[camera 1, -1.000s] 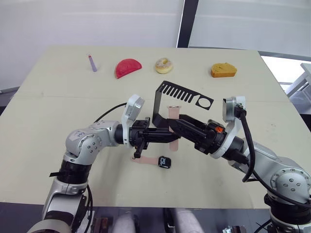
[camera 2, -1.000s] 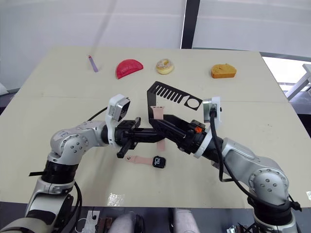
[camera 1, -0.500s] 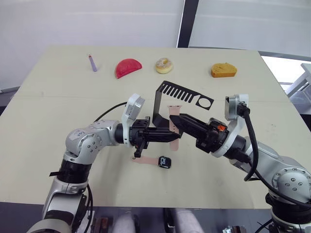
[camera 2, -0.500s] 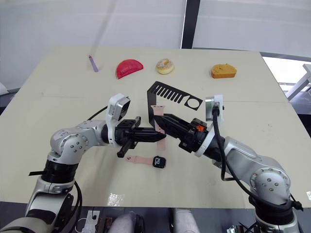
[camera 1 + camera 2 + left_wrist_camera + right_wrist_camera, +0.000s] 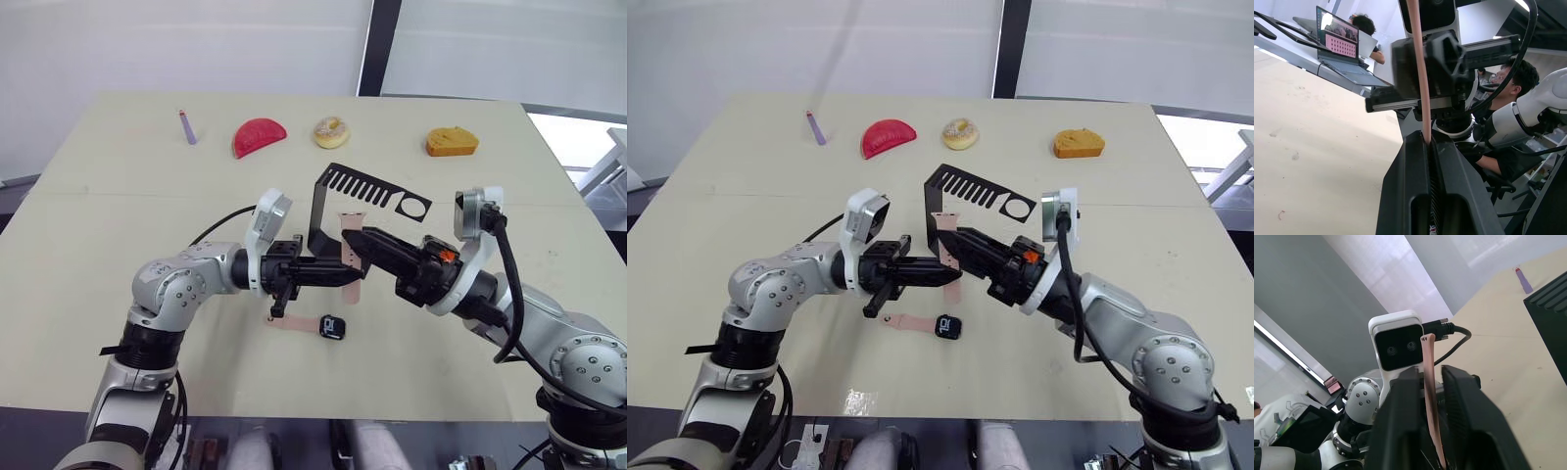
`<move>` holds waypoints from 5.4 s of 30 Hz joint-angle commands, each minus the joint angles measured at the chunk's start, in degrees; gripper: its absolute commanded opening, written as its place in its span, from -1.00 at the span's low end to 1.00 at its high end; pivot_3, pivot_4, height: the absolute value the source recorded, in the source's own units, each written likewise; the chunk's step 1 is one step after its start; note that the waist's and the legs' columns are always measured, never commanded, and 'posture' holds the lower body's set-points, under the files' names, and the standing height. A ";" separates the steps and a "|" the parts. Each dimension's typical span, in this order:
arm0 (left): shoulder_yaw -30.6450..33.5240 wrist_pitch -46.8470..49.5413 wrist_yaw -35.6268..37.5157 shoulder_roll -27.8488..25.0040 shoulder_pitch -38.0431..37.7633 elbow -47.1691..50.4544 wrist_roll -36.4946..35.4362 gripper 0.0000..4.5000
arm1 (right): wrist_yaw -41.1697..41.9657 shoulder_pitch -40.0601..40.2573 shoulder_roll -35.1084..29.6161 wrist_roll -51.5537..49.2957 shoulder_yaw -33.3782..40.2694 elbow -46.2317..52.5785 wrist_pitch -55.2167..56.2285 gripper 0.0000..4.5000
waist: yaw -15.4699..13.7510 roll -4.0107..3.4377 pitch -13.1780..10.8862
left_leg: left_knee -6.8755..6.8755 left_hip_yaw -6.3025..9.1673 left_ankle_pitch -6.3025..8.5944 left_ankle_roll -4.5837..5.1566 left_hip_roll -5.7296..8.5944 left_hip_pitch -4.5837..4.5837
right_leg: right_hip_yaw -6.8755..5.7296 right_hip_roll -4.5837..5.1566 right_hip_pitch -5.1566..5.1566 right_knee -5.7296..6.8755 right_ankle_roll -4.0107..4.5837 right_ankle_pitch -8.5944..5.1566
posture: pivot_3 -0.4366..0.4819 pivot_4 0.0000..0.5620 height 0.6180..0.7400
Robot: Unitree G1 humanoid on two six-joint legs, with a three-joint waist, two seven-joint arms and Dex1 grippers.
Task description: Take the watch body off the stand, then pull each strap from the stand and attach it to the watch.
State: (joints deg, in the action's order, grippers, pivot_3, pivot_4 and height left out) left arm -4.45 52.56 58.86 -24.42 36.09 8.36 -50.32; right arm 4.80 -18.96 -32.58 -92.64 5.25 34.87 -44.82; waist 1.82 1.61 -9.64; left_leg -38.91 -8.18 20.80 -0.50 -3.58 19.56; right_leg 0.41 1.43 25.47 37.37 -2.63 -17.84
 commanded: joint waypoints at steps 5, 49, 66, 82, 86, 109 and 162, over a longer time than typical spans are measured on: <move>0.70 0.10 -0.51 1.01 1.36 1.65 -0.90 -1.00 | -0.06 -0.30 0.17 -1.73 0.93 0.96 1.68 -0.99 | 0.01 0.00 0.00 | 0.00 0.00 0.00 0.00 0.00 0.00 | 0.00 0.00 0.00 0.00 0.00 0.00 | -0.05 -0.47 0.95; -18.63 -35.44 2.49 -7.80 -9.21 -0.63 41.53 0.99 | 43.21 34.51 -29.37 38.18 20.97 15.94 3.75 -1.00 | -0.37 0.00 -0.06 | 0.39 0.01 -0.09 0.18 0.09 0.09 | 0.03 0.00 -0.03 -0.52 -0.23 0.14 | -0.05 -0.47 0.95; -19.69 -34.66 0.21 -4.47 -9.32 -2.28 46.85 0.43 | 41.61 33.70 -27.01 38.27 19.21 15.99 3.14 -1.00 | -0.40 0.00 -0.06 | 0.19 0.01 -0.08 0.21 0.10 0.10 | 0.03 0.00 -0.04 -0.38 -0.23 0.14 | -0.05 -0.47 0.95; -20.29 -31.24 -2.01 -3.38 -10.48 -0.04 48.39 0.43 | 40.62 32.48 -26.26 37.28 19.17 15.32 1.92 -1.00 | -0.43 0.01 -0.04 | -0.05 0.02 -0.05 0.25 0.10 0.08 | 0.03 0.01 -0.09 -0.23 -0.23 0.14 | -0.05 -0.47 0.95; -20.13 -30.86 -1.83 -3.30 -10.60 -0.19 48.06 -0.18 | 40.91 32.58 -26.53 37.79 19.51 15.40 1.97 -1.00 | -0.42 0.02 -0.04 | -0.06 0.01 -0.05 0.25 0.10 0.08 | 0.03 0.01 -0.09 -0.20 -0.23 0.14 | -0.05 -0.47 0.95; -8.26 11.00 8.66 -2.03 6.74 -15.19 20.41 -0.29 | 38.27 17.68 -27.70 80.03 -5.79 14.61 21.36 -1.00 | -0.25 0.03 -0.04 | -0.26 -0.05 -0.07 0.19 0.17 0.02 | 0.04 0.00 -0.02 0.11 -0.17 0.09 | -0.05 -0.47 0.95; -7.42 13.80 3.95 -0.16 7.02 -13.63 15.21 -0.29 | 39.10 10.73 -17.27 93.27 -14.94 12.22 20.98 -1.00 | -0.25 0.02 -0.03 | -0.28 -0.11 -0.07 0.15 0.18 -0.11 | 0.06 0.01 0.00 0.33 -0.11 0.05 | -0.05 -0.47 0.95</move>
State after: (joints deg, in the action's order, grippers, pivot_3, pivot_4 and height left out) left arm -13.29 66.21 62.88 -25.05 42.11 -7.44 -33.52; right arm 43.16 -7.63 -50.31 0.98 -10.69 45.04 -23.92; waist 1.57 1.64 -9.68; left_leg -39.19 -8.29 20.73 -0.35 -3.40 19.45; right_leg 0.47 1.43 25.47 37.69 -2.74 -17.79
